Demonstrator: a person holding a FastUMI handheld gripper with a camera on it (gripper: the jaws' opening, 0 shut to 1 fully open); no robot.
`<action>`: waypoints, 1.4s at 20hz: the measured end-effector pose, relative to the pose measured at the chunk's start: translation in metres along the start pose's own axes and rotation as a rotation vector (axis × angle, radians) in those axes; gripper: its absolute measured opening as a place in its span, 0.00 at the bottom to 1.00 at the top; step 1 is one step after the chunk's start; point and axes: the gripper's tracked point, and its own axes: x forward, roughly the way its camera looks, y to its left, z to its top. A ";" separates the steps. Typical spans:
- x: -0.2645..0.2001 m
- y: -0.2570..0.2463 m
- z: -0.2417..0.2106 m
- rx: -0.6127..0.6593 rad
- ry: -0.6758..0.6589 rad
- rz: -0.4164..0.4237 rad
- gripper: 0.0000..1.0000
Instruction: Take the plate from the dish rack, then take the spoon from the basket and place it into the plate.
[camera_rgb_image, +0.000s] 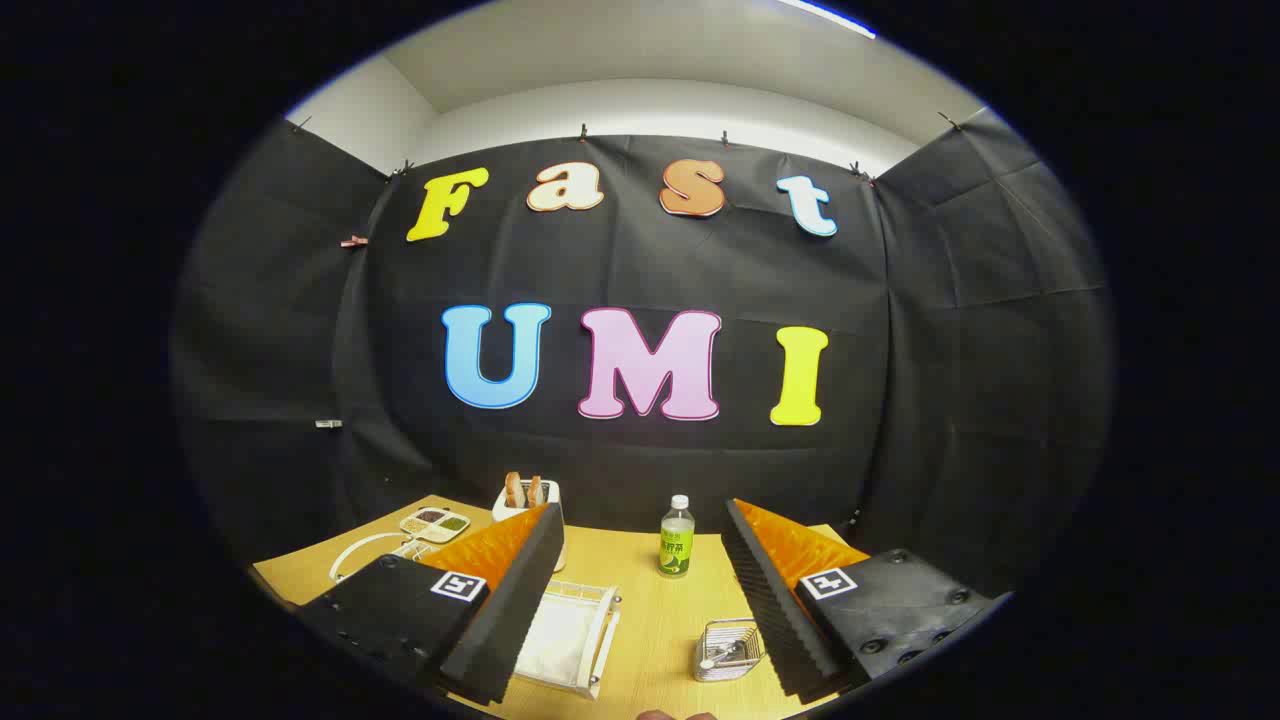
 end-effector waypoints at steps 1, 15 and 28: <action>-0.001 0.000 -0.003 0.000 0.007 -0.001 0.98; 0.003 0.006 -0.023 0.025 0.065 -0.017 0.98; 0.028 0.014 -0.039 0.007 0.160 -0.071 0.98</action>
